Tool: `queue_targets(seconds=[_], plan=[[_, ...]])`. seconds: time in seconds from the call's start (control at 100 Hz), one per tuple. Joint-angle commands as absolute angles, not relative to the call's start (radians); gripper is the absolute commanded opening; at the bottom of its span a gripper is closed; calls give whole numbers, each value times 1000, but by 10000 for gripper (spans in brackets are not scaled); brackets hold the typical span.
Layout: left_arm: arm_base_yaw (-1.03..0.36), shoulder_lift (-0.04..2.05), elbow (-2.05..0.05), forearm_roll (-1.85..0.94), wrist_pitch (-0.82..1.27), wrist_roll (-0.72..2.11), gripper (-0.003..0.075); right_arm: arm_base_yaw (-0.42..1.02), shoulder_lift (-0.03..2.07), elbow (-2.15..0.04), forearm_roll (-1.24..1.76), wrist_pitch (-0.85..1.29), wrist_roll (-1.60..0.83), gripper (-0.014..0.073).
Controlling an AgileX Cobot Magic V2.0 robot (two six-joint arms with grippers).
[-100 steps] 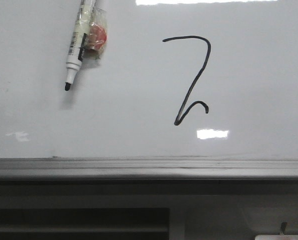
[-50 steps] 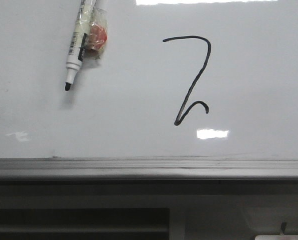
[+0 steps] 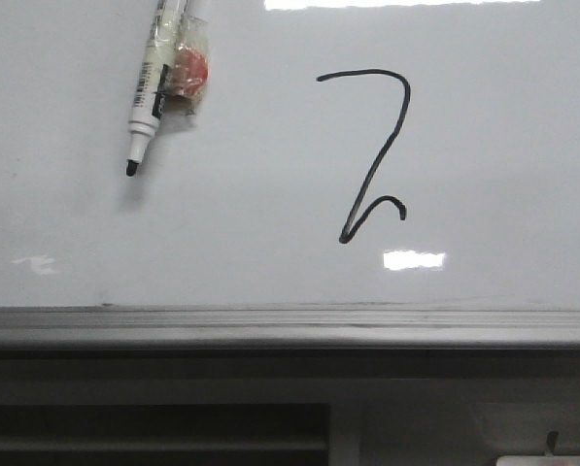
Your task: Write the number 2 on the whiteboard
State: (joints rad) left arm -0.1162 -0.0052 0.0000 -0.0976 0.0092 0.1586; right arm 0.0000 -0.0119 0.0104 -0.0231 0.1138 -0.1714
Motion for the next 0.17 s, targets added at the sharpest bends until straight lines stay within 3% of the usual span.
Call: queue_targets(seconds=[0.0, 0.16], plan=[[-116, -32, 14, -106, -61, 147, -20, -6, -27, 37, -29, 29, -171, -67], [-116, -32, 14, -106, -61, 147, -20, -6, -27, 37, -29, 29, -171, -67]])
